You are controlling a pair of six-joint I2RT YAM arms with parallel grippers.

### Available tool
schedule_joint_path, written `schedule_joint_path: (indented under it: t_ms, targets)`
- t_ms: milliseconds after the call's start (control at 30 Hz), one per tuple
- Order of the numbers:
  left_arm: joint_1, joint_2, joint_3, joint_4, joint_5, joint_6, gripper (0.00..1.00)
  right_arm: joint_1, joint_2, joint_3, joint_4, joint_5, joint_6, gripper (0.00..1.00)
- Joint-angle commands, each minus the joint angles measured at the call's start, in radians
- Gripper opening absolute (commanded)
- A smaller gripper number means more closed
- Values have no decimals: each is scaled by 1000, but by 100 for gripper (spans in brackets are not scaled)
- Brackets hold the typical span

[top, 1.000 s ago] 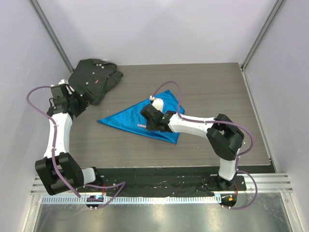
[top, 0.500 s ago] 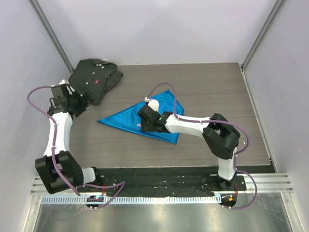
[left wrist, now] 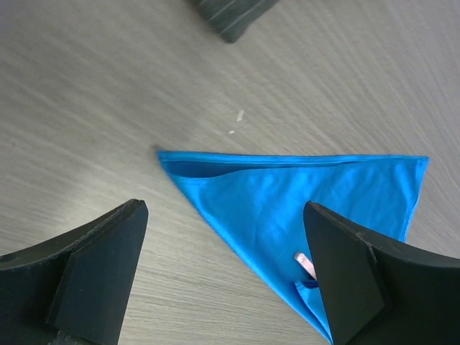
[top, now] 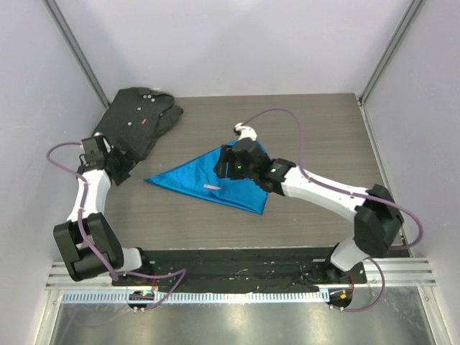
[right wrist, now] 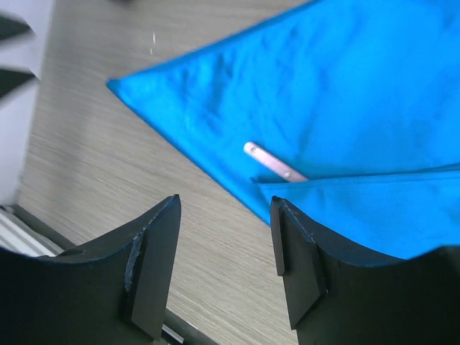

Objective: Fold the napkin, place the utensils inside, and roll it up
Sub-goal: Fold the napkin

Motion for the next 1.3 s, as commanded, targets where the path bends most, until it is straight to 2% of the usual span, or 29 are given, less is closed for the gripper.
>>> schedule_joint_path:
  t_ms: [0, 133, 233, 267, 467, 867, 1267]
  targets:
    - [34, 19, -51, 97, 44, -73, 94, -123, -146, -109, 72, -95, -11, 60]
    - [33, 28, -143, 180, 69, -137, 88, -210, -235, -175, 80, -155, -15, 60]
    - [34, 48, -185, 249, 69, -183, 80, -251, -276, -203, 81, -180, -19, 60]
    - [33, 56, -200, 262, 70, -191, 75, -259, -281, -207, 85, -184, -16, 60]
    - [34, 120, -208, 295, 72, -207, 60, -286, -281, -220, 104, -241, -3, 61]
    - [31, 153, -220, 291, 41, -200, 47, -305, -251, -229, 143, -296, 24, 60]
    - [2, 199, -222, 292, 15, -202, 45, -313, -246, -227, 146, -312, 34, 60]
